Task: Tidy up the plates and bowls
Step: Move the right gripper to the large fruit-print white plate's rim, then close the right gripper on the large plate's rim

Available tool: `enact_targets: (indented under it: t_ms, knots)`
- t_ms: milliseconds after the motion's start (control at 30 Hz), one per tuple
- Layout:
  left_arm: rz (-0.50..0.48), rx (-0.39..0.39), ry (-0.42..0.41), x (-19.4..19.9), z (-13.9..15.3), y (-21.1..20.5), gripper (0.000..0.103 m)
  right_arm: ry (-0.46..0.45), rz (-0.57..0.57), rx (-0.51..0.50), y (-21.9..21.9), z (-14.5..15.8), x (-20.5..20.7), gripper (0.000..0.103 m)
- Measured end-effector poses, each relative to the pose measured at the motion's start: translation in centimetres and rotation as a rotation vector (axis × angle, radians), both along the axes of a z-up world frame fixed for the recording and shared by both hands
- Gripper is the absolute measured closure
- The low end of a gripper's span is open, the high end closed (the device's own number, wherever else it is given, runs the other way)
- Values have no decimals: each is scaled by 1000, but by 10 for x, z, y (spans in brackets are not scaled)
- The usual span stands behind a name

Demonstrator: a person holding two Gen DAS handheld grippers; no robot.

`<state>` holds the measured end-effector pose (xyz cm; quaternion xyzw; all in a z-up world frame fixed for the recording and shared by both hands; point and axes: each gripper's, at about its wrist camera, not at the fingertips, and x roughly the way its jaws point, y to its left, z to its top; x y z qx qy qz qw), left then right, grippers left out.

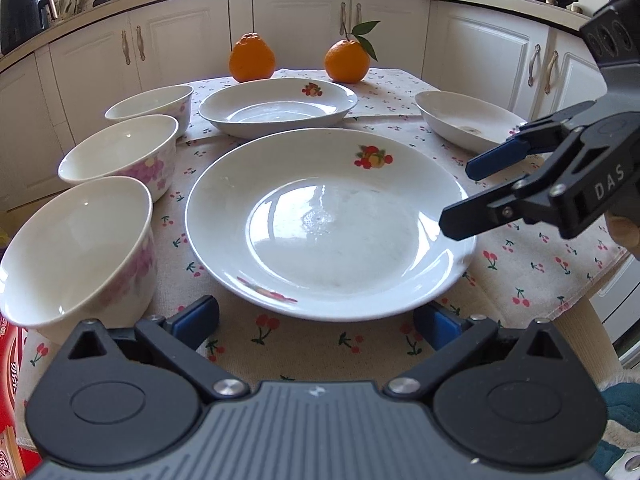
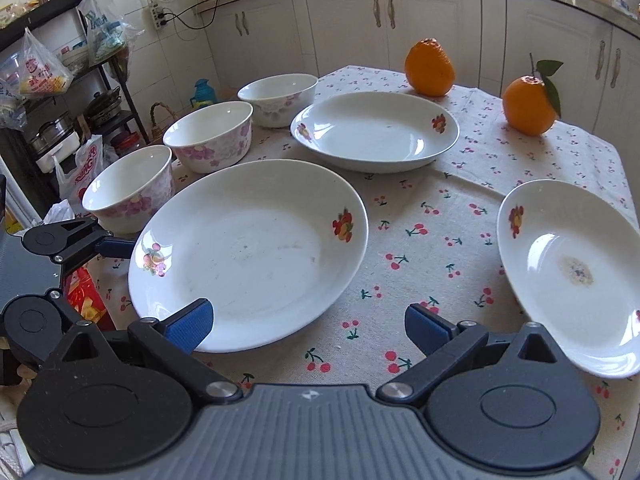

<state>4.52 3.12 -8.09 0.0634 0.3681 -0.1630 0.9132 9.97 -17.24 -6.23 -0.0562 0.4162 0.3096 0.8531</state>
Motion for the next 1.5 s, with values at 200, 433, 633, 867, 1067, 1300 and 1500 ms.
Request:
enact_targets:
  t_ms: [200, 433, 633, 867, 1067, 1300, 1500]
  knots:
    - [13, -8, -24, -4, -2, 1, 0, 61, 56, 4, 11, -10, 15, 0]
    - [17, -7, -23, -4, -1, 1, 0, 101, 78, -2, 22, -11, 40, 0]
    - [7, -10, -29, -5, -1, 1, 0, 51, 138, -61, 33, -14, 52, 0]
    - [-11, -14, -39, -5, -2, 3, 0, 70, 199, -35, 42, -13, 75, 0]
    - [-23, -14, -41, -5, -2, 3, 0, 143, 236, 37, 46, -12, 100, 0]
    - [-33, -11, -32, -3, -1, 1, 0, 259, 285, 91, 50, -9, 117, 0]
    - [-44, -10, -32, -1, -2, 1, 0, 335, 300, 132, 49, -9, 124, 0]
